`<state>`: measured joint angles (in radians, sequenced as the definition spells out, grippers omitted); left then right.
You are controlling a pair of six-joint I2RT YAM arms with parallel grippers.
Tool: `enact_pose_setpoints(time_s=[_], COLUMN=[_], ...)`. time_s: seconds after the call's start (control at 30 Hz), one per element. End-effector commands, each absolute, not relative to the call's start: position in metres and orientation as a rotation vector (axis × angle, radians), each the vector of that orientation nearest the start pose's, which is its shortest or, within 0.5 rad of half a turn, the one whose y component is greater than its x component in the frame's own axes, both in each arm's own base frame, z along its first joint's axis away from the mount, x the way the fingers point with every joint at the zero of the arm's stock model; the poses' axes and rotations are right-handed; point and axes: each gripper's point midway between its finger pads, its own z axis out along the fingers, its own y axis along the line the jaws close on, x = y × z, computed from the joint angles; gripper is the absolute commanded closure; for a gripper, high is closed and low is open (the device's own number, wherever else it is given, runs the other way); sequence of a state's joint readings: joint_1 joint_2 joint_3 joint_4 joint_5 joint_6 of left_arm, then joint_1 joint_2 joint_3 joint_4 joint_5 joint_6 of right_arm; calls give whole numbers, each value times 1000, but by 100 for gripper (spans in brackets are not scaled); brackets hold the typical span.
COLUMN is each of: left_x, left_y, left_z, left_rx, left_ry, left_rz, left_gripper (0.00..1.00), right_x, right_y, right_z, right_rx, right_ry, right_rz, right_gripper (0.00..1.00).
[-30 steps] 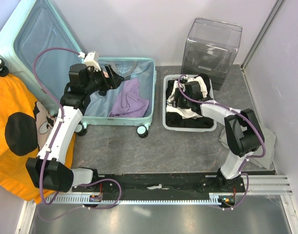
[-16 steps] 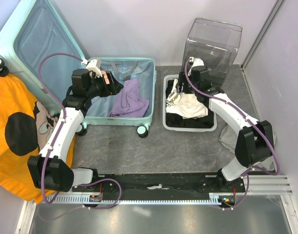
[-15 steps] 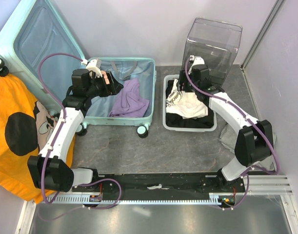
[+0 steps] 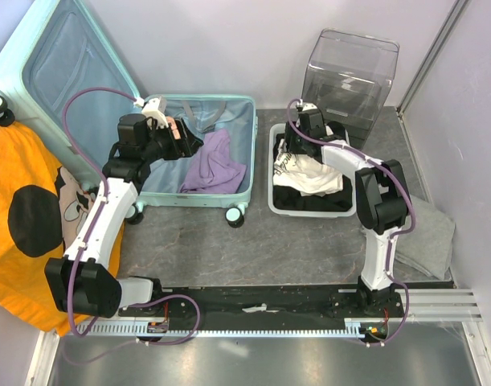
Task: Open, take out, and arrange the luggage
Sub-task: Place the clothes in the bin, then pick up the clothes from the luggage.
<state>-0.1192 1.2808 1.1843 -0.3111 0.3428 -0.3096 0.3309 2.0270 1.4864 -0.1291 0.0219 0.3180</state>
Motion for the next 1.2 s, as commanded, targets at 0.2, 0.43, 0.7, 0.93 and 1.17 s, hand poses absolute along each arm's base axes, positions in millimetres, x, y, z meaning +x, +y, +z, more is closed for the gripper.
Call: enact_pose_setpoints(time_s=[0.2, 0.43, 0.7, 0.93, 1.17], left_x=[389, 396, 402, 400, 398], left_y=[-121, -111, -75, -44, -46], left_z=[259, 250, 258, 272, 275], left_rx=[106, 62, -51, -73, -62], left_ry=[2013, 2045, 2013, 1974, 1968], left_rz=[-576, -558, -550, -398, -411], left_gripper=[17, 17, 17, 17, 17], right_x=[514, 476, 455, 469, 496], right_y=[187, 247, 371, 436, 436], right_z=[189, 267, 235, 182, 113], right_rx=[-4, -125, -327, -385, -301], right_ry=[2072, 1916, 1964, 2042, 2162], right_rz=[357, 468, 705, 752, 606], right_gripper=[16, 12, 5, 4, 6])
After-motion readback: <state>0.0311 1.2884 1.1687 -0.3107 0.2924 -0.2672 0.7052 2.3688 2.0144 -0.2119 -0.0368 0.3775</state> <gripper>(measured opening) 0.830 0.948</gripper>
